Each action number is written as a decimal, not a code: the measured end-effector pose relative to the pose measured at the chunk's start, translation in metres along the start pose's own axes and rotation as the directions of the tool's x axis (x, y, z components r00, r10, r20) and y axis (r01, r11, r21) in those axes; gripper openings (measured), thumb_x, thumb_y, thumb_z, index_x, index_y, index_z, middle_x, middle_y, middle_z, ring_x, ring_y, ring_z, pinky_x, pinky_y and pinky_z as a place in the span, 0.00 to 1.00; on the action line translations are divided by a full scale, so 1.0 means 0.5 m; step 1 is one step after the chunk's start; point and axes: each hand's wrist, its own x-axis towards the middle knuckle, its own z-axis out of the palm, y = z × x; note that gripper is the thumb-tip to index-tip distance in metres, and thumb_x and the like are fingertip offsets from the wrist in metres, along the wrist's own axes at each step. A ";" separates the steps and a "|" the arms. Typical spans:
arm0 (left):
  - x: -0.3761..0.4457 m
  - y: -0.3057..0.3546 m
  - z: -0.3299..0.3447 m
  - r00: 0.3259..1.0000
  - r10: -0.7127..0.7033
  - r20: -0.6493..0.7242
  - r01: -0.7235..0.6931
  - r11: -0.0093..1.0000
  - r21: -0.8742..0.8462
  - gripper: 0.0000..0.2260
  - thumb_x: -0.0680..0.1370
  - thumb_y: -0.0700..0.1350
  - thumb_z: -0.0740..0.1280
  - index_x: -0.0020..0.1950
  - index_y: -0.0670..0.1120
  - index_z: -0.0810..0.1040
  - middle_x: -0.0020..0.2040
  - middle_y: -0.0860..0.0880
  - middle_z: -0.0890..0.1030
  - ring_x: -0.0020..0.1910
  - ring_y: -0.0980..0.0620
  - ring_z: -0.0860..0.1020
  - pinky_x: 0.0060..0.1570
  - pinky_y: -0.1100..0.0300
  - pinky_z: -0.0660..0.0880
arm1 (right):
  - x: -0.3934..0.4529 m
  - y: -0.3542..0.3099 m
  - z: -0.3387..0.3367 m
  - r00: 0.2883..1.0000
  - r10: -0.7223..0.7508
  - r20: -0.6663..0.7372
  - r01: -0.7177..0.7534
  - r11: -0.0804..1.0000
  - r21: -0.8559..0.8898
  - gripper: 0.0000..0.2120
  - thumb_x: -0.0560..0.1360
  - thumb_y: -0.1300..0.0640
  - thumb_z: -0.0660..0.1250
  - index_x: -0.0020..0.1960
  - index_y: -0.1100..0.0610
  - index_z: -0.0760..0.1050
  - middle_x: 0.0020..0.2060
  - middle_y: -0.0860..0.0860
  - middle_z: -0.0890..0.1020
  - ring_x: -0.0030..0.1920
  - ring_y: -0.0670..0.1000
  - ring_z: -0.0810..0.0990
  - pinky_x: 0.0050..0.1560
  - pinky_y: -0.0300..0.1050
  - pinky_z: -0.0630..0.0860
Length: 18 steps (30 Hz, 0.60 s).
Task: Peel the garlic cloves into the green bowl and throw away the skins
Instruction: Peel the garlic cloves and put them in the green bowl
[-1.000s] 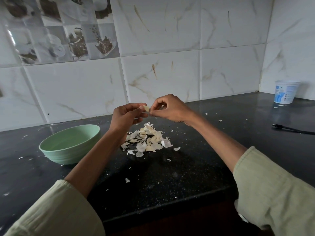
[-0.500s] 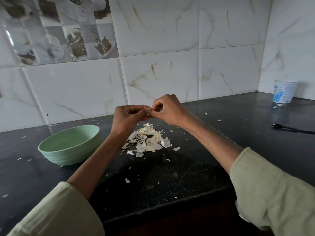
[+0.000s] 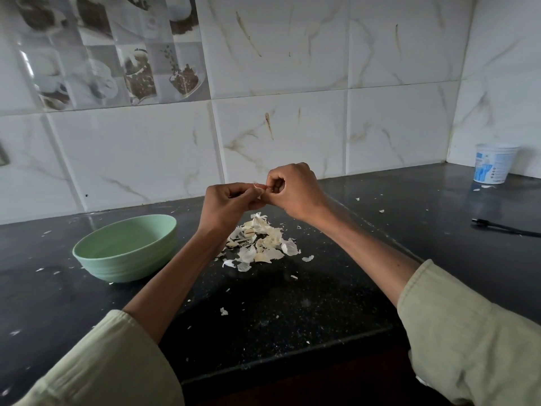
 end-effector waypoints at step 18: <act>0.018 -0.010 -0.008 0.999 -0.023 0.030 0.018 0.983 0.183 0.09 0.85 0.41 0.65 0.61 0.45 0.85 0.50 0.42 0.86 0.44 0.56 0.82 0.48 0.62 0.81 | 0.007 0.014 -0.008 0.999 0.034 -0.010 -0.034 0.999 -0.032 0.08 0.73 0.52 0.74 0.37 0.52 0.80 0.32 0.44 0.82 0.34 0.45 0.80 0.42 0.50 0.81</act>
